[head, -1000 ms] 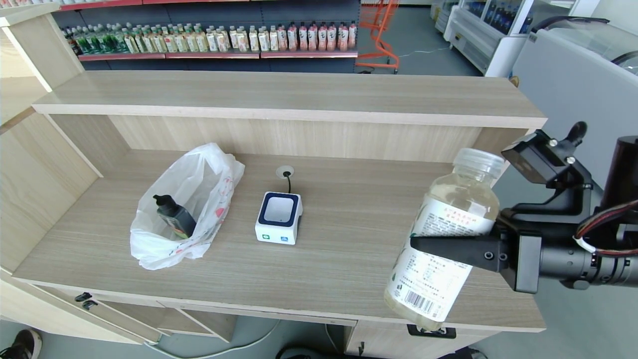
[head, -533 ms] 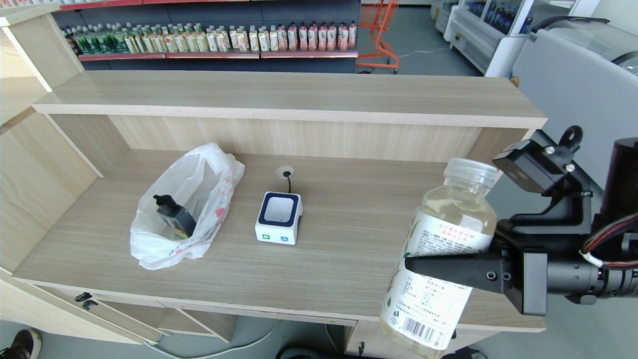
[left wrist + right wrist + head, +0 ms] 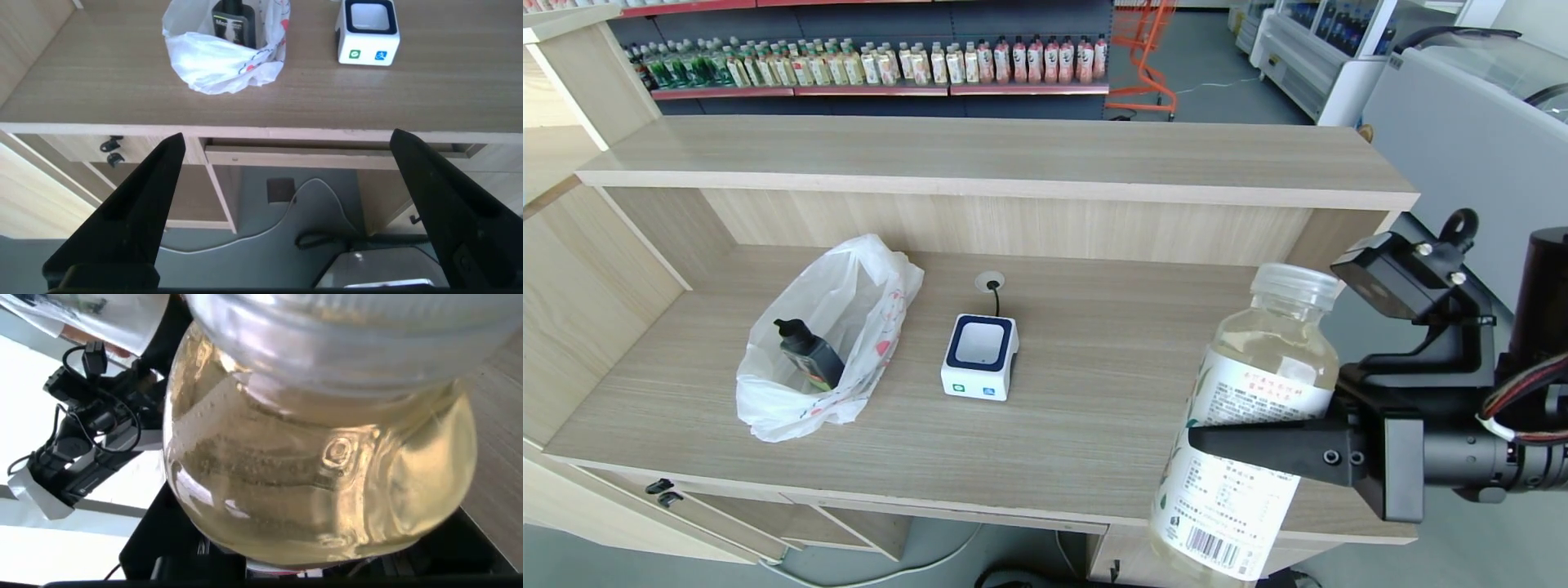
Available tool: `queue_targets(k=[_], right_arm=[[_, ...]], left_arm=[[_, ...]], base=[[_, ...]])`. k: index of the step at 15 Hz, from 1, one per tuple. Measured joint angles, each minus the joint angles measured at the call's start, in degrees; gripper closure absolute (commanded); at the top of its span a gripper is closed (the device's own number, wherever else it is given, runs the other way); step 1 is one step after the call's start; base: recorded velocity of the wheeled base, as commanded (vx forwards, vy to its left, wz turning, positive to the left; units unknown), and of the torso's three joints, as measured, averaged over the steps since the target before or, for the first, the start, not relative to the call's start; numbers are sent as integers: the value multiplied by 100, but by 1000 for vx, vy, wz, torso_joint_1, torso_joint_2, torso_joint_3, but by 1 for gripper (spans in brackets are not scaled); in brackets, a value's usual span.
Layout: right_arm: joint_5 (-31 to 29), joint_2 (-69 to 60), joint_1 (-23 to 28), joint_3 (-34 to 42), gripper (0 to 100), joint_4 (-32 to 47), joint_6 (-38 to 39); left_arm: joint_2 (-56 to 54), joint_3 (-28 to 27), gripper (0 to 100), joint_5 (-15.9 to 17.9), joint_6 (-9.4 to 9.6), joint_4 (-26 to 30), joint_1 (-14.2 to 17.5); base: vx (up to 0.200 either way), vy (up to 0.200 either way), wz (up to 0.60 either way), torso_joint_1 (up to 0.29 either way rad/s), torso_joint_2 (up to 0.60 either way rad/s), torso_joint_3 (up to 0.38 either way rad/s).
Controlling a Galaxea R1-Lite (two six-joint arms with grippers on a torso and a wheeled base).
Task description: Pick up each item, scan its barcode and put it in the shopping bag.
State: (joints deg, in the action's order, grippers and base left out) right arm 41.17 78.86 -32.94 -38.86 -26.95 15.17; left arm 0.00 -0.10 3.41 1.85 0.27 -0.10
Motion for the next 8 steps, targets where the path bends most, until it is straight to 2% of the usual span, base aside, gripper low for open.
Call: queue_targets(k=[8], right_arm=[[-4, -4, -10, -173, 100, 16, 475]], left_arm=[[0, 0, 0, 2, 0, 0, 0]], base=[[0, 0, 0, 0, 0, 0]])
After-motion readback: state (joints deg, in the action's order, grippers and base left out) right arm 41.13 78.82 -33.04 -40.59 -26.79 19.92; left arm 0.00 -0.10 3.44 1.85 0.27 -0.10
